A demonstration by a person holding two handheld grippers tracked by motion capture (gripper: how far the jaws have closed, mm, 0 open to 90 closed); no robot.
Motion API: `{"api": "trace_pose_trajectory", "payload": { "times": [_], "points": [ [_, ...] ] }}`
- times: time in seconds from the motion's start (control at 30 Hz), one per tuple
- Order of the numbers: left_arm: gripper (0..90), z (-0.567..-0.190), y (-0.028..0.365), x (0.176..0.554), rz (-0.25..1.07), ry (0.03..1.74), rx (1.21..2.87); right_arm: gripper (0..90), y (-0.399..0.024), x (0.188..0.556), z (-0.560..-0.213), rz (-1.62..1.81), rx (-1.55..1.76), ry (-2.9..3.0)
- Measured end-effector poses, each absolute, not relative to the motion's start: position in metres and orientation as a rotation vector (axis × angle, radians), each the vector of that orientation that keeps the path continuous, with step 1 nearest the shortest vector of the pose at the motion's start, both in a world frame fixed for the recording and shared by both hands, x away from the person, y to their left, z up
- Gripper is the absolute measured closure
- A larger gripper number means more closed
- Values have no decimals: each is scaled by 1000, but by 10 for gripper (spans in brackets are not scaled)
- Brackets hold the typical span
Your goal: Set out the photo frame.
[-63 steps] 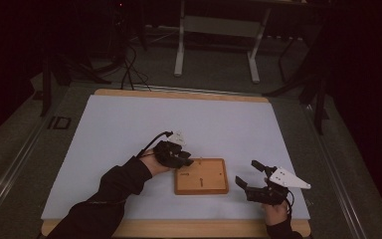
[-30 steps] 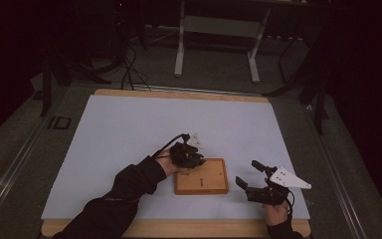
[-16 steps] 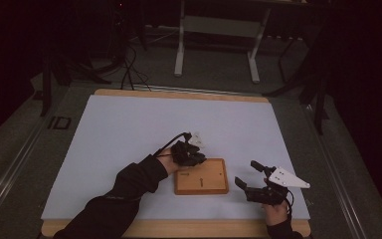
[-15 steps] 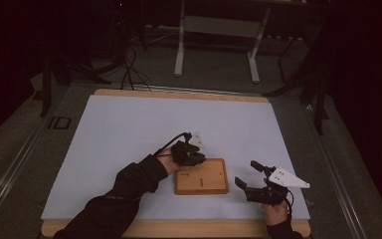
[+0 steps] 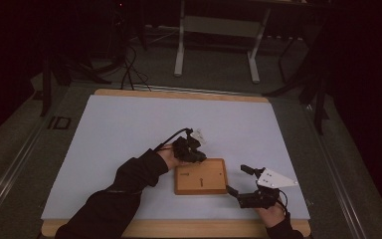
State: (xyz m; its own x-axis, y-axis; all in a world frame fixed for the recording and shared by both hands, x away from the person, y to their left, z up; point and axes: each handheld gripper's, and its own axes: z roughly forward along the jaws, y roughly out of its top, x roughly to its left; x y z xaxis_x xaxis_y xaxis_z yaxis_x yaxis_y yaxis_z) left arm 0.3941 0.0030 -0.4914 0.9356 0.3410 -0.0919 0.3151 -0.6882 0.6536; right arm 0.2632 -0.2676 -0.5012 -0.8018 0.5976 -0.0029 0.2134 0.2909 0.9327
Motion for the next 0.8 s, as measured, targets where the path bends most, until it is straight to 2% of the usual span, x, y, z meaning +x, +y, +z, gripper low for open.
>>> {"api": "trace_pose_trajectory", "payload": {
  "times": [0.27,0.4,0.47,0.73,0.8],
  "points": [
    [845,-494,8,406,-60,434,2361,104,-254,256,-501,1388,594,2359],
    [845,-494,8,409,-81,424,2366,130,-251,253,-500,1330,523,2393],
    [844,-493,8,415,-134,406,2378,190,-250,254,-504,1269,490,2455],
    [844,-496,11,423,-208,412,2355,224,-242,246,-507,1047,348,2435],
    [845,-497,12,428,-238,429,2341,243,-234,239,-511,877,238,2392]
  ]
}}
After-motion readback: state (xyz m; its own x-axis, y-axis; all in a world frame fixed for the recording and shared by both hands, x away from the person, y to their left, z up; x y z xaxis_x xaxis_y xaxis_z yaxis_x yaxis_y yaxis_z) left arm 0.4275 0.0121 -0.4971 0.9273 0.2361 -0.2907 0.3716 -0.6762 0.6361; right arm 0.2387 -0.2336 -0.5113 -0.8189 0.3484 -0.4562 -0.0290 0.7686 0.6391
